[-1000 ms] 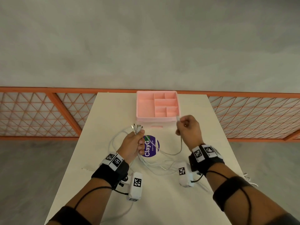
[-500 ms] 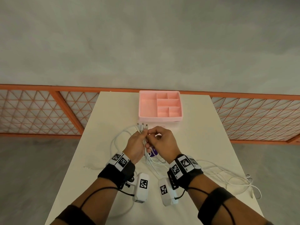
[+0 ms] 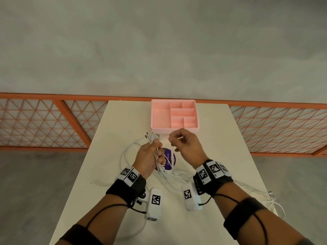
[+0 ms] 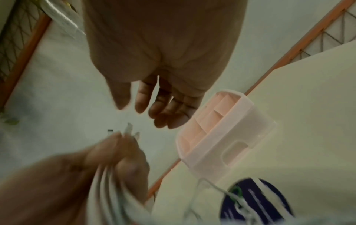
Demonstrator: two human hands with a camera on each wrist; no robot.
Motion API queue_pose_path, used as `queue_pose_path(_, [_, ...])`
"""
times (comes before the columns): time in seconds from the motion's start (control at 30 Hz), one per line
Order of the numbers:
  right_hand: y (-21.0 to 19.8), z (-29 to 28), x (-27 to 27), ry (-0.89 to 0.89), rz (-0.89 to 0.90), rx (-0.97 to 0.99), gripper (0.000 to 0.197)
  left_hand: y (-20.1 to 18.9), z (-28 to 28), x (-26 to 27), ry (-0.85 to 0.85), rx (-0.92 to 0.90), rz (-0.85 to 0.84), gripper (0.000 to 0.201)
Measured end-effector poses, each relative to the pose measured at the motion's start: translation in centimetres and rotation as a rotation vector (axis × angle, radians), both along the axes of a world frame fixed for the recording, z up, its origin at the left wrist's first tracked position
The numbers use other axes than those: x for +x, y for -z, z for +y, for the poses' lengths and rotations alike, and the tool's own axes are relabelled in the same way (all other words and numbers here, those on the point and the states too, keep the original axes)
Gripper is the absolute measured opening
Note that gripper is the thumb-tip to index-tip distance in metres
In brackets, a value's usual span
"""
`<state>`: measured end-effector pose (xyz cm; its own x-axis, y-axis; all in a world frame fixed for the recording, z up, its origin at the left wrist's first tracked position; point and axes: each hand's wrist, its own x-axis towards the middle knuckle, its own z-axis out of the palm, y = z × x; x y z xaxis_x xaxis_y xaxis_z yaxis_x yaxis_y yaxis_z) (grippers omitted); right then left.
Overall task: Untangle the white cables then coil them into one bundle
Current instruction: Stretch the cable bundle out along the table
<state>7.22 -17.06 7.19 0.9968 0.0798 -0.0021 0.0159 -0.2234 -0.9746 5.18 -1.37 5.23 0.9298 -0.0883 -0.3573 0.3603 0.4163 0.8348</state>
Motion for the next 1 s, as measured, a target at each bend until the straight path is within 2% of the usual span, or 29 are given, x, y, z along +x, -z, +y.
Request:
queue_pose_path(0.1, [-1.5, 0.4, 1.3, -0.128, 0.006, -0.034, 0.029, -0.2, -0.4, -0.3, 0.073, 0.046, -0.018, 0.031])
queue_pose_path(0.17, [-2.2, 1.2, 1.6, -0.246, 0.015, -0.111, 0.036, -0.5, -1.0, -0.5, 0.121, 0.067, -0.023, 0.032])
queue_pose_path(0.23, [-2.4, 2.0, 1.4, -0.319, 0.014, -0.187, 0.035, -0.9, -1.5, -0.5, 0.159, 0.09, -0.013, 0.034])
queue_pose_path(0.37, [-2.5, 2.4, 1.0, -0.315, 0.05, -0.177, 0.029, -1.2, -1.2, -0.6, 0.194, 0.109, -0.043, 0.032])
queue_pose_path(0.57, [-2.6, 2.6, 0.4, -0.356, -0.03, -0.295, 0.033, -1.1, -0.8, -0.7, 0.19, 0.157, -0.064, 0.028])
queue_pose_path(0.63, [-2.4, 2.7, 0.0, -0.365, -0.008, -0.267, 0.038, -1.1, -0.8, -0.6, 0.183, 0.168, -0.074, 0.027])
queue_pose_path(0.7, [-2.1, 2.7, -0.2, -0.356, 0.08, -0.138, 0.038, -1.2, -0.8, -0.5, 0.173, 0.155, -0.071, 0.026])
queue_pose_path(0.77, [-1.9, 2.6, -0.6, -0.324, 0.082, -0.051, 0.042, -1.2, -0.8, -0.4, 0.134, 0.117, -0.054, 0.024])
queue_pose_path(0.83, [-1.1, 2.5, -1.0, -0.279, 0.064, -0.021, 0.063, -1.3, -0.6, -0.1, 0.061, 0.031, -0.032, 0.019])
queue_pose_path(0.9, [0.3, 2.3, -1.5, -0.305, 0.145, -0.002, 0.074, -1.4, -0.1, 0.2, -0.006, -0.102, -0.013, 0.022])
queue_pose_path(0.93, [1.3, 2.2, -1.8, -0.356, 0.185, -0.007, 0.069, -1.5, 0.2, 0.5, -0.033, -0.168, 0.001, 0.026])
queue_pose_path(1.0, [2.5, 1.9, -2.4, -0.442, 0.207, -0.105, 0.037, -1.7, 0.7, 1.1, -0.096, -0.281, 0.009, 0.028])
